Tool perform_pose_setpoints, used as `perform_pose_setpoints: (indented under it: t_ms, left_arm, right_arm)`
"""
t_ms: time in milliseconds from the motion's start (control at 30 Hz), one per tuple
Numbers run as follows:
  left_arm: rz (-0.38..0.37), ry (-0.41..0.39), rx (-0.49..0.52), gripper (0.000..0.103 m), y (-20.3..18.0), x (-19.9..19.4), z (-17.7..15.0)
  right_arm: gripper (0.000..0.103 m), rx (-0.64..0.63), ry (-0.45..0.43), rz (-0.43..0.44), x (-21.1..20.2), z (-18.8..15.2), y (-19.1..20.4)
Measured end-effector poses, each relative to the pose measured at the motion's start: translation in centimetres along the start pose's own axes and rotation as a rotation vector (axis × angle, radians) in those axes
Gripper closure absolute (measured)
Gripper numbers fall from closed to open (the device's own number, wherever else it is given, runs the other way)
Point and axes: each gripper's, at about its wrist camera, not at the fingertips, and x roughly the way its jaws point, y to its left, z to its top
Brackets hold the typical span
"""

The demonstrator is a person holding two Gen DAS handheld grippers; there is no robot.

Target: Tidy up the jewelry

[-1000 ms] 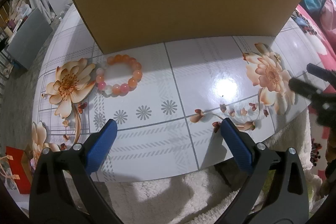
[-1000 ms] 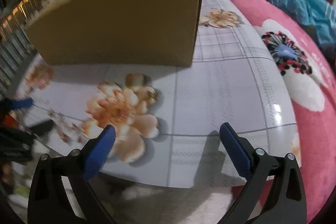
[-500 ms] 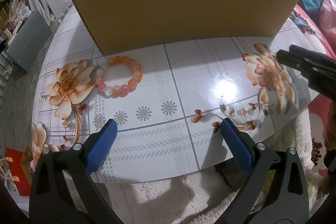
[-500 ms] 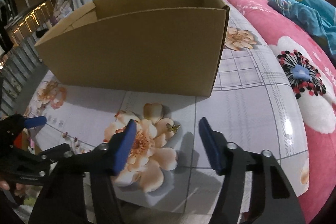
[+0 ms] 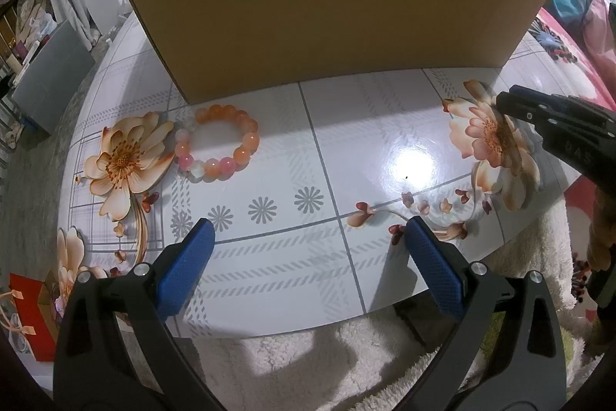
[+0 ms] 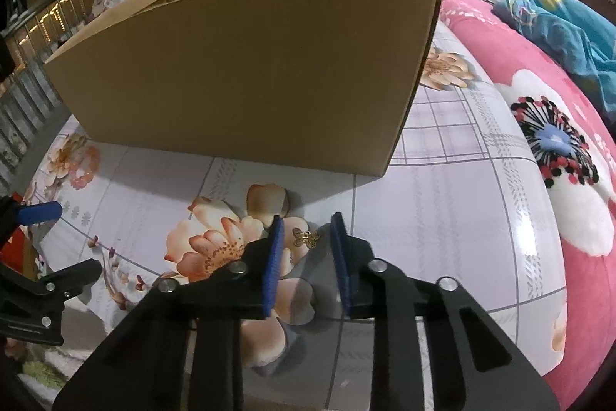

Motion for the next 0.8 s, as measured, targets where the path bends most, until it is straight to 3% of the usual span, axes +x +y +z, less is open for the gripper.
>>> perform_pose_setpoints:
  t_ms: [67,467,533,800]
  left_arm:
    - [0.000,0.000,0.000,0.007,0.0,0.0,0.0]
    - [-0.001,-0.003,0.002,0.007,-0.1,0.0,-0.1]
    - [-0.003,-0.006,0.005,0.007,-0.1,0.0,-0.1]
    - [-0.013,-0.025,0.024,0.007,0.0,-0.2,-0.2]
  right_arm:
    - [0.090,0.003,0.003,0.009,0.0,0.0,0.0]
    - [0.090,0.100,-0.001,0.079,-0.8,-0.3,-1.5]
    - [0.100,0.113,-0.004,0.094,-1.4,-0.5,-1.8]
    - [0.100,0.120,-0.012,0.091,-2.7,-1.2,-2.4]
